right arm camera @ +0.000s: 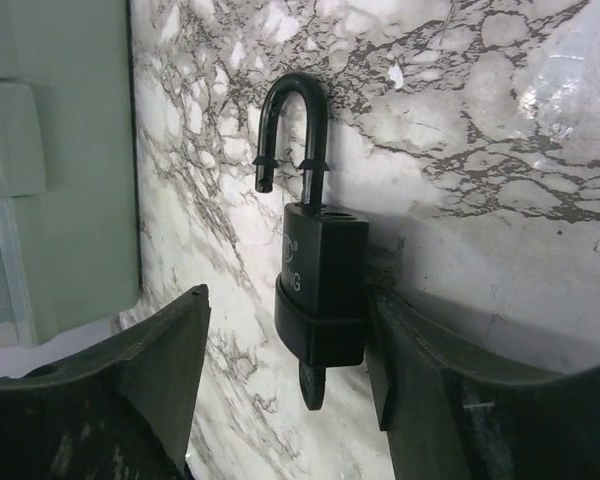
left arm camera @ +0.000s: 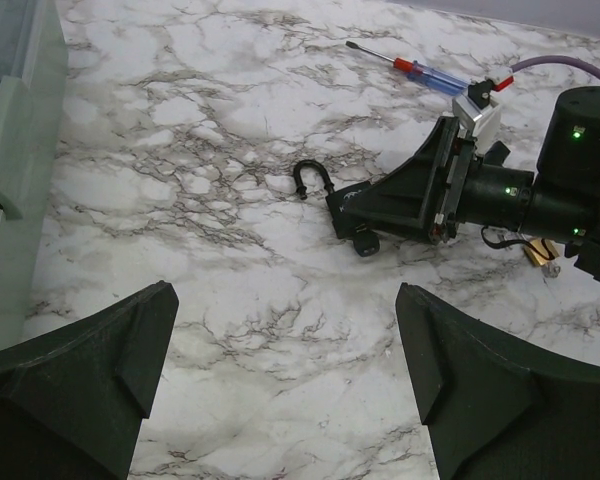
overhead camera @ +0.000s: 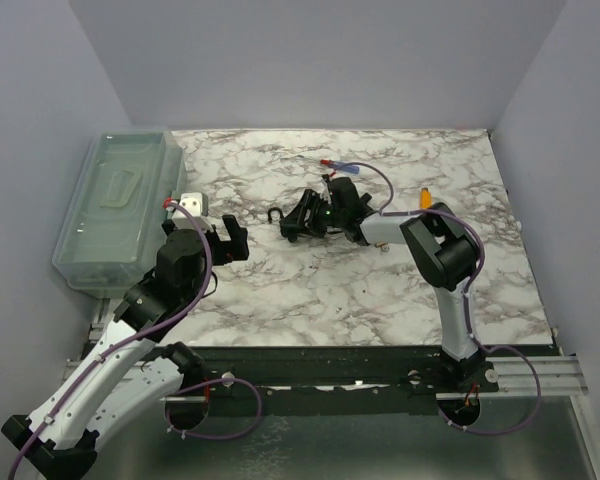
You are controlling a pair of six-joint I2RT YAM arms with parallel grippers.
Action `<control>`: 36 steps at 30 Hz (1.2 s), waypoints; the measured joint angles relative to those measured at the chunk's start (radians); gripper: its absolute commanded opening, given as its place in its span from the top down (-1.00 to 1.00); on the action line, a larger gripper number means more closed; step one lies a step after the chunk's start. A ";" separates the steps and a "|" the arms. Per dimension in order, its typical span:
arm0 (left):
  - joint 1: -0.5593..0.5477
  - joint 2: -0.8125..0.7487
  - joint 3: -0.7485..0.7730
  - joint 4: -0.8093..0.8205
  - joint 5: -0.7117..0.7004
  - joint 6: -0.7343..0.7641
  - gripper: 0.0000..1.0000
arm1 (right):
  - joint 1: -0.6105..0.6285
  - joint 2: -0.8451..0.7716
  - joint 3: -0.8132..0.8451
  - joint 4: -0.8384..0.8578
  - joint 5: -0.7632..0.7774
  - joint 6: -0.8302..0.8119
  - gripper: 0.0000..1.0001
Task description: Unlock with the key
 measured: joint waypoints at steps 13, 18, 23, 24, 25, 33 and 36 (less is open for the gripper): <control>0.005 0.006 -0.006 0.004 0.000 0.001 -0.98 | -0.002 -0.290 -0.098 -0.178 0.105 -0.118 -1.00; 0.006 0.007 -0.007 0.008 0.001 0.003 -0.98 | -0.002 -0.555 -0.124 -0.263 0.193 -0.216 -0.99; 0.006 0.007 -0.017 0.017 0.000 0.004 -0.98 | -0.002 -0.860 -0.224 -0.296 0.338 -0.328 -0.99; 0.006 0.007 -0.021 0.021 0.000 0.005 -0.98 | -0.003 -0.915 -0.253 -0.298 0.372 -0.351 -0.99; 0.006 0.007 -0.026 0.026 0.000 0.006 -0.98 | -0.003 -0.967 -0.284 -0.299 0.412 -0.376 -0.99; 0.006 0.019 -0.063 0.061 -0.003 0.023 -0.98 | -0.003 -1.232 -0.510 -0.354 0.684 -0.462 -0.99; 0.008 0.027 -0.065 0.064 -0.006 0.026 -0.98 | -0.003 -1.340 -0.589 -0.394 0.714 -0.456 -0.99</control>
